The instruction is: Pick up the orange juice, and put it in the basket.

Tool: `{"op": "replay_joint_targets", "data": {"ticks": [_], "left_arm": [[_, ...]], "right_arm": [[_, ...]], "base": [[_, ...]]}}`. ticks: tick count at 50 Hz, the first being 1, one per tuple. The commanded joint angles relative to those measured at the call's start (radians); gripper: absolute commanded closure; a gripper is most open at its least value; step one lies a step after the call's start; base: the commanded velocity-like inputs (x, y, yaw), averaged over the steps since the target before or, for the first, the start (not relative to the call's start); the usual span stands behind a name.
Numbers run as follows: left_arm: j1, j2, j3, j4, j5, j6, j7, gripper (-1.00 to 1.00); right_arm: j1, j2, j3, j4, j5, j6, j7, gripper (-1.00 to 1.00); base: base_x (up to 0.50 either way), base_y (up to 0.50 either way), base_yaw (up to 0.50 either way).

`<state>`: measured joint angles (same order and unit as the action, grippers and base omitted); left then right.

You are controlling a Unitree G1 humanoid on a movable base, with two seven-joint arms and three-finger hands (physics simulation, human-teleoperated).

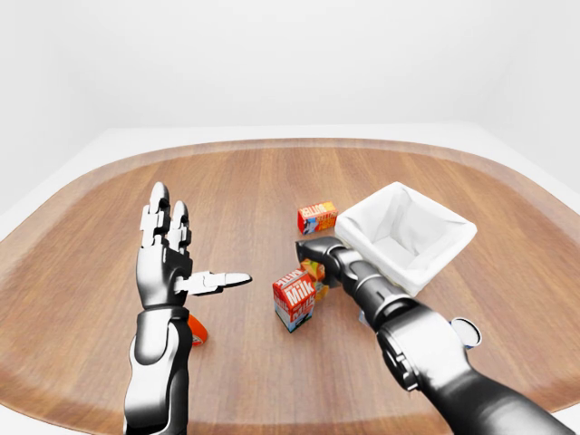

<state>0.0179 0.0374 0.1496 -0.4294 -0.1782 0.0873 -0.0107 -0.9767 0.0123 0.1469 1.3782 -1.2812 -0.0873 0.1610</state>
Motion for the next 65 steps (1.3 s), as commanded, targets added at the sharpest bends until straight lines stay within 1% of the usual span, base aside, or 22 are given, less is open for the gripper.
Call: {"op": "replay_joint_targets", "data": {"ticks": [1,65], "left_arm": [[0.001,0.000,0.000,-0.003,0.000,0.000,0.000,-1.00],[0.001,0.000,0.002,-0.006,-0.005,0.000,0.000,-1.00]], "right_arm": [[-0.015,-0.003,-0.011,-0.014,-0.085,0.000,-0.020,1.00],[-0.091,-0.017,0.009,-0.040,-0.153,0.000,0.106,1.00]], "base": [[0.00,0.00,0.00],[0.00,0.00,0.00]]}}
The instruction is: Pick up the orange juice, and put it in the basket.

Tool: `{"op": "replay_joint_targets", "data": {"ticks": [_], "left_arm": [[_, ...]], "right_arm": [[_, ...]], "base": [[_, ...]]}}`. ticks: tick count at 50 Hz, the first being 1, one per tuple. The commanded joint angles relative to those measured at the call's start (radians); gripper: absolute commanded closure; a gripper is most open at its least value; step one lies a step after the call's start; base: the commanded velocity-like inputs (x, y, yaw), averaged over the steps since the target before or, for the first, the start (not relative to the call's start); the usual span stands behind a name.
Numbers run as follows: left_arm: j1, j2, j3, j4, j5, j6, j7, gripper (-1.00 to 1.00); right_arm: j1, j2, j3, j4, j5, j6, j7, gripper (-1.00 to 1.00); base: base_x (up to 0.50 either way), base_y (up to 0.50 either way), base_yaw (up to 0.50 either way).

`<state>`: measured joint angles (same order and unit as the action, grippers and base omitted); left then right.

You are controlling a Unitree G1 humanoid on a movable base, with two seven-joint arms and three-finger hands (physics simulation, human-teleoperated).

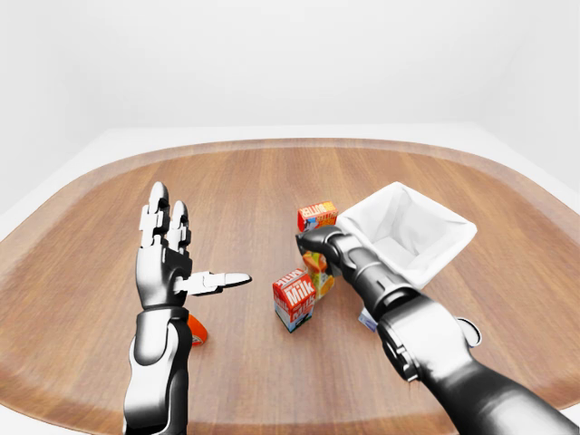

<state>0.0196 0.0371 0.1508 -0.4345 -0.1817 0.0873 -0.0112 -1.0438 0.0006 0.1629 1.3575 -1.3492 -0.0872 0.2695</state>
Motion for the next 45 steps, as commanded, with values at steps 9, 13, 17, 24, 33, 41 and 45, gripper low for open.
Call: {"op": "replay_joint_targets", "data": {"ticks": [9,13,17,24,33,41,45], "left_arm": [[0.000,-0.001,-0.001,0.001,0.000,0.000,0.001,-1.00],[0.000,0.000,0.000,-0.002,-0.002,0.000,0.001,-1.00],[-0.001,0.000,0.000,0.000,-0.001,0.000,0.001,-1.00],[-0.004,0.001,0.000,0.007,-0.002,0.000,0.000,-1.00],[-0.005,0.001,0.001,0.008,-0.003,0.000,0.001,-1.00],[-0.005,0.001,0.001,0.008,-0.003,0.000,0.002,-1.00],[-0.005,0.002,0.000,0.008,-0.003,0.000,0.001,-1.00]], "right_arm": [[-0.040,-0.008,-0.009,-0.026,-0.084,0.000,0.010,1.00],[-0.052,-0.010,-0.012,-0.028,-0.077,0.000,0.014,1.00],[-0.061,-0.012,-0.012,-0.030,-0.075,0.000,0.022,1.00],[-0.073,-0.013,-0.011,-0.033,-0.073,0.000,0.030,1.00],[-0.086,-0.016,-0.010,-0.035,-0.076,0.000,0.044,1.00],[-0.098,-0.017,-0.010,-0.038,-0.079,0.000,0.054,1.00],[-0.098,-0.015,-0.007,-0.039,-0.084,0.000,0.059,1.00]], "base": [[0.00,0.00,0.00],[0.00,0.00,0.00],[0.00,0.00,0.00],[0.00,0.00,0.00],[0.00,0.00,0.00],[0.00,0.00,0.00],[0.00,0.00,0.00]]}}
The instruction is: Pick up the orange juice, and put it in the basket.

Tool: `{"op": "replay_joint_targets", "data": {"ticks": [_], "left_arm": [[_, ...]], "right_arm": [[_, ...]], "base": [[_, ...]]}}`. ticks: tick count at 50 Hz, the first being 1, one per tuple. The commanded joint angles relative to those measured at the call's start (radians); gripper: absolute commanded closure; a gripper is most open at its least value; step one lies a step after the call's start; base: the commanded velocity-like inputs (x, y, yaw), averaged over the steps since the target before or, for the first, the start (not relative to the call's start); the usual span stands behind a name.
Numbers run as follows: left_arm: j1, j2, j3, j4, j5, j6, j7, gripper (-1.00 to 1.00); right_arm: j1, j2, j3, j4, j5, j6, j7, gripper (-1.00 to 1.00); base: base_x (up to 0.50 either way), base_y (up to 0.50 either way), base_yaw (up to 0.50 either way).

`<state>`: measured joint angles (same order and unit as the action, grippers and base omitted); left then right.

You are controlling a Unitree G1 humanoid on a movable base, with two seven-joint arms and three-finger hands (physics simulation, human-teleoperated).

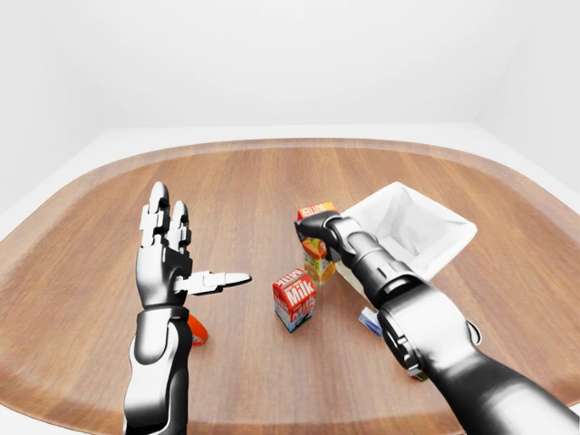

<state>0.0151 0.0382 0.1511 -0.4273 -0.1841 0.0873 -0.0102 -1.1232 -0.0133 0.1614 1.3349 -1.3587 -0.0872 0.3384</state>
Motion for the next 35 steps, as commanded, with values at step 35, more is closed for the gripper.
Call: {"op": "replay_joint_targets", "data": {"ticks": [35], "left_arm": [[0.001,0.000,0.001,-0.008,-0.004,0.000,0.002,-1.00]], "right_arm": [[-0.073,-0.011,-0.010,-0.045,-0.068,0.000,0.040,1.00]], "base": [[0.00,0.00,0.00]]}}
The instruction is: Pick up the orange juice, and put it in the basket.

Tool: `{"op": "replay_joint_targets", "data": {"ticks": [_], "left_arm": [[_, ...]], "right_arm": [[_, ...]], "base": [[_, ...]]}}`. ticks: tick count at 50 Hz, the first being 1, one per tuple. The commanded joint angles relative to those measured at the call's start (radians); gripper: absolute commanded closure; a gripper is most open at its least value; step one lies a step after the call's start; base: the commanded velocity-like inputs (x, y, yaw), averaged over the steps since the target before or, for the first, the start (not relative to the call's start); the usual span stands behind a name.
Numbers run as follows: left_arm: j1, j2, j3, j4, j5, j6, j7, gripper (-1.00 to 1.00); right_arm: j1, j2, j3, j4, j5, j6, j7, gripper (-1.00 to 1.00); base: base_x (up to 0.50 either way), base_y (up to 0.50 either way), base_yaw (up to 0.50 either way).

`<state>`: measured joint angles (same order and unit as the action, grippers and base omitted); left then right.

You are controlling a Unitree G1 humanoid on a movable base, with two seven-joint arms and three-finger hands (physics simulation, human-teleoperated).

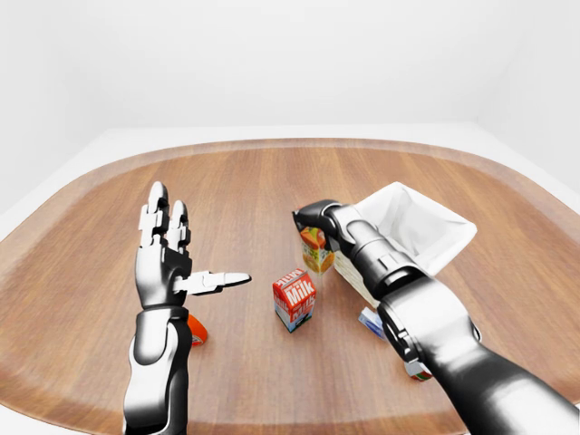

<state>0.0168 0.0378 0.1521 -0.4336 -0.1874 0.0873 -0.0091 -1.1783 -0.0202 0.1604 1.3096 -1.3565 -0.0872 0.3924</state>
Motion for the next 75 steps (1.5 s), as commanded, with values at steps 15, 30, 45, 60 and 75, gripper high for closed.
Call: {"op": "replay_joint_targets", "data": {"ticks": [15,30,45,60,75], "left_arm": [[-0.003,0.001,0.000,-0.001,-0.001,0.000,0.002,-1.00],[-0.006,0.002,0.002,0.006,-0.002,0.000,0.000,-1.00],[-0.006,0.002,0.002,0.007,-0.002,0.000,0.001,-1.00],[-0.006,0.002,0.002,0.007,-0.002,0.000,0.001,-1.00],[-0.006,0.002,0.002,0.006,-0.002,0.000,0.001,-1.00]], "right_arm": [[-0.064,-0.014,-0.018,-0.030,-0.052,0.000,0.016,1.00],[-0.092,-0.018,-0.020,-0.043,-0.044,0.000,0.039,1.00],[-0.128,-0.023,-0.025,-0.059,-0.028,0.000,0.072,1.00],[-0.162,-0.036,-0.030,-0.073,-0.019,0.000,0.103,1.00],[-0.206,-0.052,-0.040,-0.095,-0.004,0.000,0.143,1.00]], "base": [[0.00,0.00,0.00],[0.00,0.00,0.00],[0.00,0.00,0.00],[0.00,0.00,0.00],[0.00,0.00,0.00]]}}
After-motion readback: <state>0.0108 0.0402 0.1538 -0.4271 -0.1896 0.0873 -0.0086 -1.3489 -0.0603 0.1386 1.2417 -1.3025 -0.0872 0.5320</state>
